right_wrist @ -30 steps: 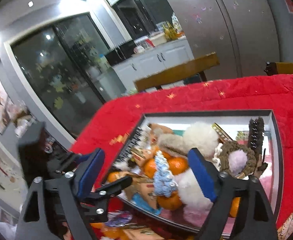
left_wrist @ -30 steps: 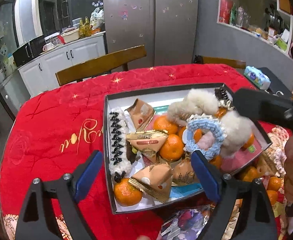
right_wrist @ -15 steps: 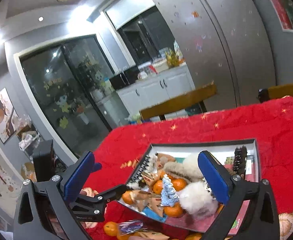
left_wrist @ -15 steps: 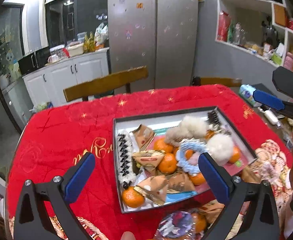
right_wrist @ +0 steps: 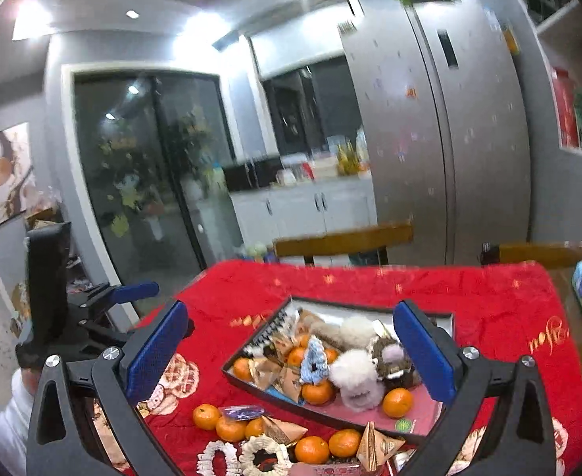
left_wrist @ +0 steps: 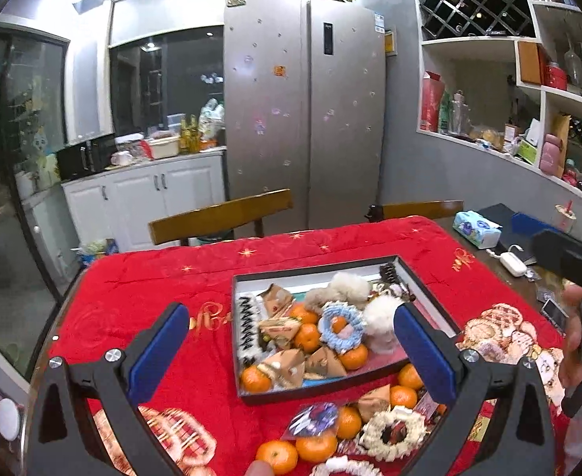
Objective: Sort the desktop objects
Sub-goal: 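Open both grippers and withdraw them from the box, then move the left gripper to the white scrunchie while the right approaches a mandarin orange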
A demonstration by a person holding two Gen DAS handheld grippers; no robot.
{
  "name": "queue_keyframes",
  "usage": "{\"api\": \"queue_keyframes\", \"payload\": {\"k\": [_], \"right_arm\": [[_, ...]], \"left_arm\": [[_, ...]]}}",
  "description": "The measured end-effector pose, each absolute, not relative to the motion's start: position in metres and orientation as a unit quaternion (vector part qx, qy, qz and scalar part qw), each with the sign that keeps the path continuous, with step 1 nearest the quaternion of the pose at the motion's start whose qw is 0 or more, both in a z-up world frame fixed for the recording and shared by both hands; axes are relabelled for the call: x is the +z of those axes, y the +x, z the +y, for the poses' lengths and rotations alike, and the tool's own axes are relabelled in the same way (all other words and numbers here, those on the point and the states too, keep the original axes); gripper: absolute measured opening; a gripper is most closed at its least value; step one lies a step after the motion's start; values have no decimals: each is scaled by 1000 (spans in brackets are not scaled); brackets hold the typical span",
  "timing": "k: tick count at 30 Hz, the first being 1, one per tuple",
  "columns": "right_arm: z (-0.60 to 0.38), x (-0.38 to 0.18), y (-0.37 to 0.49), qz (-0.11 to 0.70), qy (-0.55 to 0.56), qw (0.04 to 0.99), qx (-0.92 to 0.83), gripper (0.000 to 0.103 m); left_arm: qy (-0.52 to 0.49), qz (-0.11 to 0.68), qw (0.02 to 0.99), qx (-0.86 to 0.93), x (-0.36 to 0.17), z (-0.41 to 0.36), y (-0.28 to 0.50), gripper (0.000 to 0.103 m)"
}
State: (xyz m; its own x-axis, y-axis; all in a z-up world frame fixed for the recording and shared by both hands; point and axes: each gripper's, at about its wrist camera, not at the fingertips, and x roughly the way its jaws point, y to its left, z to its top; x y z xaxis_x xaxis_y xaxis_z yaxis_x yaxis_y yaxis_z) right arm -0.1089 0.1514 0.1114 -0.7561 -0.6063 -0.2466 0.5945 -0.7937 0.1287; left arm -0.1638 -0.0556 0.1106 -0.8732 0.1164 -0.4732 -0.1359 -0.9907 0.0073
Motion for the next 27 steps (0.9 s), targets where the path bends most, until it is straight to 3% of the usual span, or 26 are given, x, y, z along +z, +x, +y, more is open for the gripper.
{"api": "queue_keyframes", "payload": {"k": [4,9,17,21,27], "right_arm": [[145,90,-87,53,149,281,-947,103],[146,58,-71,82,149,265,-949,103],[186,39,-61,-7,174,290,-941,103],[182,22,-62,20,193,290,-937,103],[197,1,-77,-16,233,270,-934,103]], "left_arm": [[-236,22,46,970,102,-55,-139,103],[-245,12,59,968,78,-45,-112,103],[-271,-2,44,962,32,-37,-87,103],[-308,-23,51,950,8,-40,-92,103],[-329,11,24,944,-21,-34,-105,103]]}}
